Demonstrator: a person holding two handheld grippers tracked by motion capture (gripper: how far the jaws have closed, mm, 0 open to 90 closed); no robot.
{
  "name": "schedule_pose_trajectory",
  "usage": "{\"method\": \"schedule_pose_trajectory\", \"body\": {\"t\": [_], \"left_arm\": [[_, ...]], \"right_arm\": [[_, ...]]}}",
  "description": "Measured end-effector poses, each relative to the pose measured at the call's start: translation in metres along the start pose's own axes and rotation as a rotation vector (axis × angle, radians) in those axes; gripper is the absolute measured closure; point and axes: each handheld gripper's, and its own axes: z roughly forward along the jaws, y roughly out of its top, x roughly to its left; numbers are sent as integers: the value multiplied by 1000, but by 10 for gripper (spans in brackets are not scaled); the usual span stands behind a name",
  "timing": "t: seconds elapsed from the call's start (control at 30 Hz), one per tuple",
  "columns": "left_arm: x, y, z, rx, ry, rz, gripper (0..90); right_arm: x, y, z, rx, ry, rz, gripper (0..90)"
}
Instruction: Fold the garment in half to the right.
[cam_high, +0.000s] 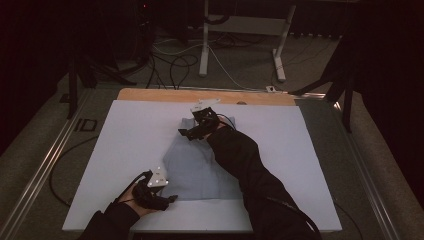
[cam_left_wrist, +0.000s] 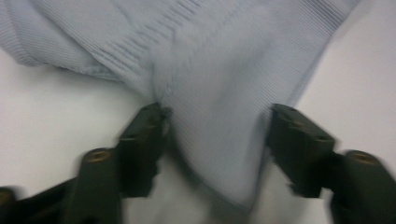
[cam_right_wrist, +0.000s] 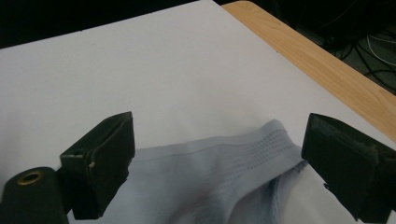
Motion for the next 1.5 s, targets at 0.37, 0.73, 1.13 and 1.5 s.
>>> {"method": "schedule_pose_trajectory", "body": {"t": [0.37, 0.73, 1.13, 1.5], "left_arm": [[-6, 8, 2, 3, -19, 22, 820], [-6, 10, 0, -30, -6, 40, 854], [-5, 12, -4, -69, 6, 26, 854], [-4, 11, -4, -68, 5, 22, 857]], "right_arm": [[0, 4, 10, 7, 23, 4, 97], [-13, 11, 26, 11, 25, 61, 116], [-25, 12, 50, 89, -50, 172, 131], [-29, 10, 75, 197, -120, 219, 404]]}}
